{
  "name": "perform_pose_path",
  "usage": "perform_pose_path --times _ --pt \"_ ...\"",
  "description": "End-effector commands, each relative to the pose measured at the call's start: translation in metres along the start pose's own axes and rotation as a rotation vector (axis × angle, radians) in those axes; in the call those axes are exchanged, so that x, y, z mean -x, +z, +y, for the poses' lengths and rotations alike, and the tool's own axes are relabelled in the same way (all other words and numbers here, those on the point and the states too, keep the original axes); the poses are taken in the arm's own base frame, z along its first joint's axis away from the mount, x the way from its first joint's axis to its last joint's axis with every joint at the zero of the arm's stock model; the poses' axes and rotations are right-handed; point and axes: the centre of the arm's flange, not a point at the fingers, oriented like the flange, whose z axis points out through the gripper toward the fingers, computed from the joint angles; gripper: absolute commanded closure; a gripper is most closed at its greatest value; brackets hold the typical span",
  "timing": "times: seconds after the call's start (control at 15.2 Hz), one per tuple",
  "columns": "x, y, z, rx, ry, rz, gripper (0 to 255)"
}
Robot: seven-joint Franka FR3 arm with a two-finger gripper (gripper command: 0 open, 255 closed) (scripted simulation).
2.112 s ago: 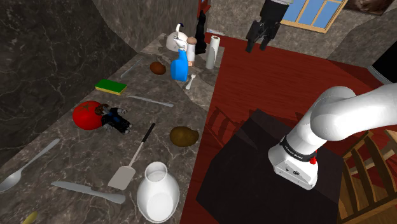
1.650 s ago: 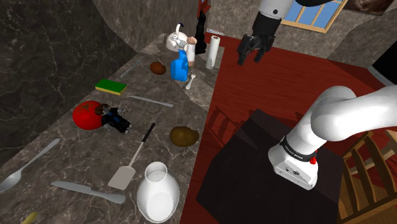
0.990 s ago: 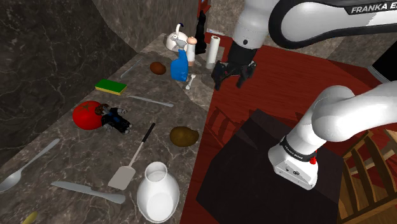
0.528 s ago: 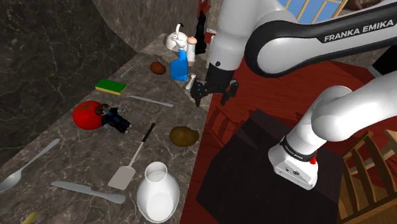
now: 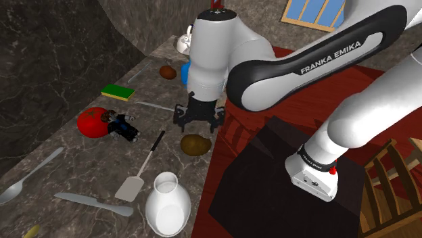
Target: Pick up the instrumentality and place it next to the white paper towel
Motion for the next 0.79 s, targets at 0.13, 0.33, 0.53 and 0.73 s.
perform_pose_path --times 0.13,0.33,0.53,0.73 --pt "0.021 0.026 -0.043 0.005 0.081 0.004 0" --pt "0.033 0.046 -0.076 0.011 0.137 0.008 0" --pt "0.043 0.065 -0.110 0.017 0.193 0.012 0" --pt "0.051 0.086 -0.144 0.023 0.250 0.015 0"
